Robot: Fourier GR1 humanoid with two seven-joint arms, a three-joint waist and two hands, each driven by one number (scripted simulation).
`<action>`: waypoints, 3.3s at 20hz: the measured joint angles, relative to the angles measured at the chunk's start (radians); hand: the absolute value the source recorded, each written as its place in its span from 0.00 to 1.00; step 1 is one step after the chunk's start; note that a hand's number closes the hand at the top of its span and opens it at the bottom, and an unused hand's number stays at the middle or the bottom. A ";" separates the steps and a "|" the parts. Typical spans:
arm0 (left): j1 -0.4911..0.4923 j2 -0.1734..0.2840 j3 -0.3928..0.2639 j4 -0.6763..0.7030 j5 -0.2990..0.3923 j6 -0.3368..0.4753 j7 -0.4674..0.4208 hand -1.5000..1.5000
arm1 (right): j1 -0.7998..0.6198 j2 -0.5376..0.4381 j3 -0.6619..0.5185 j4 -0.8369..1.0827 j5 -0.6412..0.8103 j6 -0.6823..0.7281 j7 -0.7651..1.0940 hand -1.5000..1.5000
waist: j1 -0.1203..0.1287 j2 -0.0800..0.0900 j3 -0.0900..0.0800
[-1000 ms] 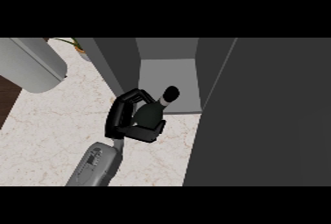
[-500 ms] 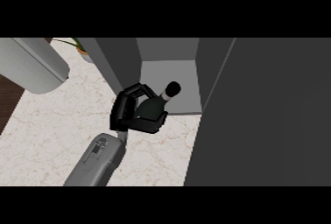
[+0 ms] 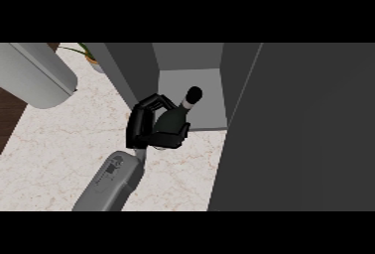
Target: Pick up the wine, place it into the cabinet and close the cabinet
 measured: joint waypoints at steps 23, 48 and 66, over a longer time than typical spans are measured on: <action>-0.492 -0.021 0.129 0.599 0.088 0.054 0.065 1.00 | 0.050 -0.002 0.004 0.005 -0.032 0.044 -0.108 0.00 | -0.069 0.046 -0.011; -0.696 0.049 0.206 0.900 0.044 0.140 -0.091 0.00 | 0.111 -0.018 0.025 0.010 -0.053 0.094 -0.223 0.00 | -0.098 0.061 -0.012; -0.758 0.006 0.307 0.856 0.132 -0.173 -0.184 0.00 | 0.154 -0.046 -0.008 0.002 -0.060 0.094 -0.234 0.00 | -0.047 0.041 -0.011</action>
